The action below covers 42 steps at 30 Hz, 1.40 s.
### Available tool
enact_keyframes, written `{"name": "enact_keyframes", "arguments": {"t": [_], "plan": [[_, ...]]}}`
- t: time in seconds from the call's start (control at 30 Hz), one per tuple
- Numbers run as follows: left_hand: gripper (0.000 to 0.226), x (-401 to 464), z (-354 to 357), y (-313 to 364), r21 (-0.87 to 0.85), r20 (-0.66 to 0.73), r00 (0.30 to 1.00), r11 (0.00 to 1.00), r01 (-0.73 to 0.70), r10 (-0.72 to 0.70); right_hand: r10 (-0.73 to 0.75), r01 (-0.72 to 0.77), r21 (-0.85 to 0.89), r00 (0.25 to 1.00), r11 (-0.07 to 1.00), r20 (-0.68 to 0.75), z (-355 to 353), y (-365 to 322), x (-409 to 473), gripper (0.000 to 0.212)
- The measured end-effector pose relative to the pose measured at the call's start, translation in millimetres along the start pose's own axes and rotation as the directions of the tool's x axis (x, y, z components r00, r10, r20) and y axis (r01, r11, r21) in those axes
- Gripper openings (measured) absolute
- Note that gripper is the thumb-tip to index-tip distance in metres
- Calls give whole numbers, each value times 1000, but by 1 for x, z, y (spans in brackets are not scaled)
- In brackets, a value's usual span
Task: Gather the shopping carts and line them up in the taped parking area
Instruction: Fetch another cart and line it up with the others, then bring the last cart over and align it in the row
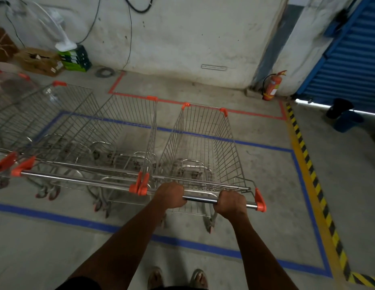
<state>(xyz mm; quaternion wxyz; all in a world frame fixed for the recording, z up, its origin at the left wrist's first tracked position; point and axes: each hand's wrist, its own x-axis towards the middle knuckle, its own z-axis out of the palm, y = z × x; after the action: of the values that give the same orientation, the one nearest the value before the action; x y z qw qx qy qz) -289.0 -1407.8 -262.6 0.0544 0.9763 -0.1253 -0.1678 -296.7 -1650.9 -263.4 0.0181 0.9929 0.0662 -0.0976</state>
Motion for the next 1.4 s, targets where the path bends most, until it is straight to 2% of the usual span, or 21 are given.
{"name": "enact_keyframes", "arguments": {"t": [0.6, 0.93, 1.0, 1.1, 1.2, 1.3, 1.4], "plan": [[32, 17, -7, -11, 21, 31, 998, 999, -50, 49, -8, 8, 23, 1000, 1000, 4, -4, 1, 13, 27], [25, 14, -2, -12, -22, 63, 998, 999, -26, 27, -57, 56, 36, 998, 998, 4, 0, 3, 12, 37], [23, 13, -3, -12, -56, 62, 998, 998, -24, 28, -90, 89, 52, 996, 995, 17, 0, 6, 14, 43], [24, 8, -9, -10, -119, 49, 998, 992, -39, 45, -151, 148, 64, 988, 987, 35, -3, 11, 14, 69], [20, -2, -11, -9, -213, -2, 998, 975, -59, 60, -209, 208, 82, 978, 975, -3, -7, 12, 11, 94], [28, -15, -6, -17, -289, -142, 988, 952, -104, 64, -248, 251, 101, 968, 963, -36, -14, 13, 9, 90], [32, -35, -5, -25, -277, -352, 936, 951, -134, 30, -254, 263, 157, 964, 952, -72, -24, 6, 12, 83]]}}
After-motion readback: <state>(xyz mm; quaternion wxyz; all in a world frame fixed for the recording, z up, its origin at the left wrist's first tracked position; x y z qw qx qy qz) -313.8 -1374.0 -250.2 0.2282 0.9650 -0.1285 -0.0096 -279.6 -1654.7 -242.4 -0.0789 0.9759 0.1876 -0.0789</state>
